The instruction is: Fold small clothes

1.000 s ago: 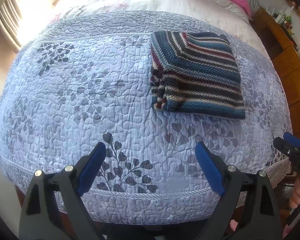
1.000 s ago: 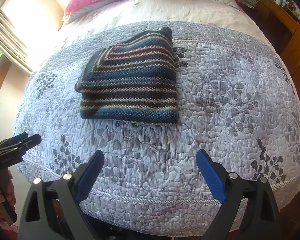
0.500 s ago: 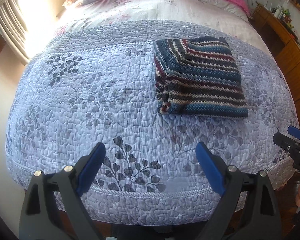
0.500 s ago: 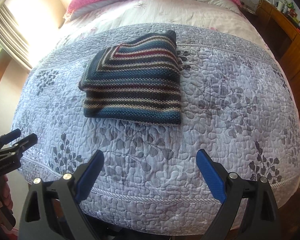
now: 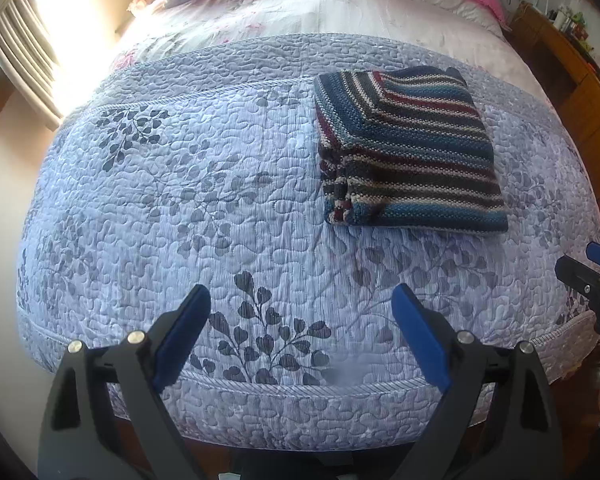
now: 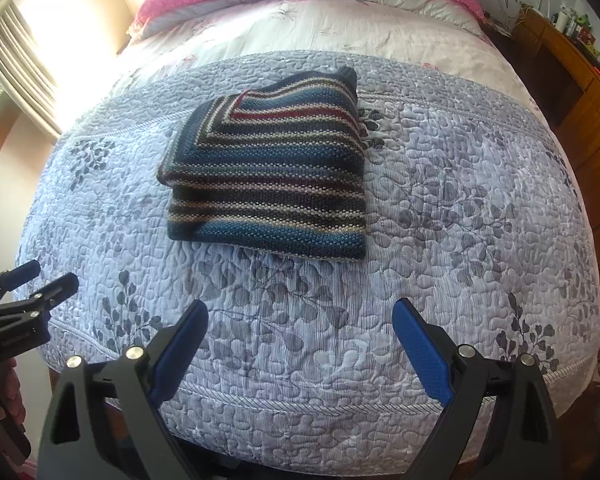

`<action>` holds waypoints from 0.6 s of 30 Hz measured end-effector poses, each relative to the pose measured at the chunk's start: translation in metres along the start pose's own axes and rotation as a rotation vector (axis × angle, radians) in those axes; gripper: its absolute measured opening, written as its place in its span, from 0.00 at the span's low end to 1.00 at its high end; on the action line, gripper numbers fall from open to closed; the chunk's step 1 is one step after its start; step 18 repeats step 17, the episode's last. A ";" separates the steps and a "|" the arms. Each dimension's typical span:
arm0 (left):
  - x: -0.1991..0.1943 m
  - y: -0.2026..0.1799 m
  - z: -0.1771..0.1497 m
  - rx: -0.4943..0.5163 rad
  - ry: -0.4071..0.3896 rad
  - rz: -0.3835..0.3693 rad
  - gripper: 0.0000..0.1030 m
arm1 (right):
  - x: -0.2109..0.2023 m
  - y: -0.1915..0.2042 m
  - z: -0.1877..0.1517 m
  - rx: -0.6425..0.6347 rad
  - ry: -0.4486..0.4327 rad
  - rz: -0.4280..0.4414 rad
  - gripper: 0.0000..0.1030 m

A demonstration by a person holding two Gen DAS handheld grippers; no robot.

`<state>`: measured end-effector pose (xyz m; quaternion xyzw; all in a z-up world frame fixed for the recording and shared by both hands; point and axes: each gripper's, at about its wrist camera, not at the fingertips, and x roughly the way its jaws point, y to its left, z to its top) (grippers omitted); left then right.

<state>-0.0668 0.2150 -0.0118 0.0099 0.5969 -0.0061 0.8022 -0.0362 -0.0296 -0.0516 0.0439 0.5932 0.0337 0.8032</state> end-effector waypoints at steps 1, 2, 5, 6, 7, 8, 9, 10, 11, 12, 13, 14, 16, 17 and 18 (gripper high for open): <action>0.001 0.000 0.000 0.001 0.003 0.002 0.89 | 0.000 0.000 0.000 -0.003 -0.001 -0.007 0.91; 0.002 0.000 -0.001 0.001 0.007 0.003 0.89 | 0.000 0.001 -0.001 -0.009 -0.005 -0.017 0.91; 0.003 0.000 -0.001 0.000 0.008 0.006 0.89 | -0.002 0.004 -0.002 -0.029 -0.031 -0.042 0.91; 0.002 0.000 -0.001 0.000 0.006 0.008 0.89 | -0.002 0.004 -0.002 -0.029 -0.037 -0.049 0.91; 0.002 0.001 -0.001 0.001 0.005 0.009 0.89 | -0.002 0.004 -0.002 -0.029 -0.038 -0.049 0.91; 0.002 0.001 -0.001 0.001 0.003 0.009 0.89 | -0.002 0.003 -0.001 -0.027 -0.037 -0.048 0.91; 0.001 0.000 -0.001 0.001 0.002 0.010 0.89 | -0.002 0.003 0.000 -0.023 -0.034 -0.048 0.91; 0.001 0.001 0.000 0.001 0.003 0.010 0.89 | -0.001 0.002 0.001 -0.017 -0.027 -0.050 0.91; 0.001 0.001 0.000 0.001 0.003 0.010 0.89 | 0.000 0.001 0.002 -0.011 -0.017 -0.050 0.92; 0.001 0.001 0.000 0.001 0.002 0.010 0.89 | 0.002 0.000 0.002 -0.005 -0.009 -0.048 0.92; 0.001 0.001 0.000 0.001 0.002 0.011 0.89 | 0.002 -0.001 0.002 0.001 -0.005 -0.047 0.92; 0.001 0.001 0.000 0.001 0.002 0.012 0.89 | 0.003 -0.002 0.002 0.003 -0.005 -0.049 0.92; 0.000 0.001 0.000 0.002 -0.001 0.017 0.89 | 0.003 -0.002 0.001 0.003 -0.004 -0.053 0.92; 0.000 0.001 0.000 0.003 -0.002 0.019 0.89 | 0.003 -0.003 0.001 0.004 -0.004 -0.053 0.92; 0.000 0.001 0.000 0.003 -0.002 0.019 0.89 | 0.003 -0.003 0.001 0.004 -0.004 -0.053 0.92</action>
